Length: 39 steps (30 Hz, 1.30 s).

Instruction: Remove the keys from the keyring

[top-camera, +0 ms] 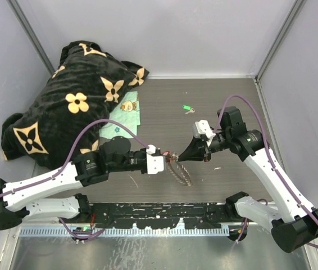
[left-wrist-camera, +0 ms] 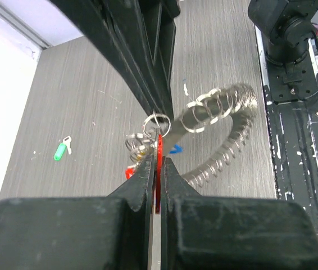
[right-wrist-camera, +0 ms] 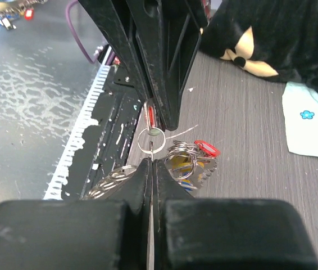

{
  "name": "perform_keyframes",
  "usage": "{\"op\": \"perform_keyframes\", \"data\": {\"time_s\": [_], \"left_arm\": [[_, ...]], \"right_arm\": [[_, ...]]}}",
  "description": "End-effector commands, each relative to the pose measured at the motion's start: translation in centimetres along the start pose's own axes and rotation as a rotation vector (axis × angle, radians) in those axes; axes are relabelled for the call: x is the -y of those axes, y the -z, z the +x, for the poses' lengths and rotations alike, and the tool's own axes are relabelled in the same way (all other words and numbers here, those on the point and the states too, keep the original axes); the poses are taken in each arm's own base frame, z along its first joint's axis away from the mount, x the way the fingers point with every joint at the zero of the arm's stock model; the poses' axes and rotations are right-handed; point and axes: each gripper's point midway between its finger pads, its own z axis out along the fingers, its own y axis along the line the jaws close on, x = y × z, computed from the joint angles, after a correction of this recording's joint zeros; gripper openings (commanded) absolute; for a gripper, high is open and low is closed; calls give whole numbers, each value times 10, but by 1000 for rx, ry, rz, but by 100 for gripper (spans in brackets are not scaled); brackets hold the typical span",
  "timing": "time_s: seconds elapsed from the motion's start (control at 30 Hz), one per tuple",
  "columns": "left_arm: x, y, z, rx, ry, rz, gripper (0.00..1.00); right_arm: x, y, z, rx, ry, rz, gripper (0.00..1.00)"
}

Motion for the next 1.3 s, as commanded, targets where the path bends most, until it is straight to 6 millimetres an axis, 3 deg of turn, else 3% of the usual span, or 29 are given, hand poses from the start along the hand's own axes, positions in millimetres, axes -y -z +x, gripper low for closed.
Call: {"op": "perform_keyframes", "data": {"time_s": [0.0, 0.4, 0.7, 0.9, 1.13, 1.27], "left_arm": [[-13, 12, -25, 175, 60, -114, 0], [13, -11, 15, 150, 195, -95, 0], [10, 1, 27, 63, 152, -118, 0], [18, -10, 39, 12, 166, -74, 0], [-3, 8, 23, 8, 111, -125, 0], [-19, 18, 9, 4, 81, -145, 0]], "right_arm": [[-6, 9, -30, 95, 15, -15, 1], [16, 11, -19, 68, -62, 80, 1], [15, 10, -14, 69, -73, 74, 1], [22, 9, -14, 69, -103, 100, 1], [16, 7, 13, 36, -88, 97, 2], [9, 3, 27, 43, -87, 66, 9]]}}
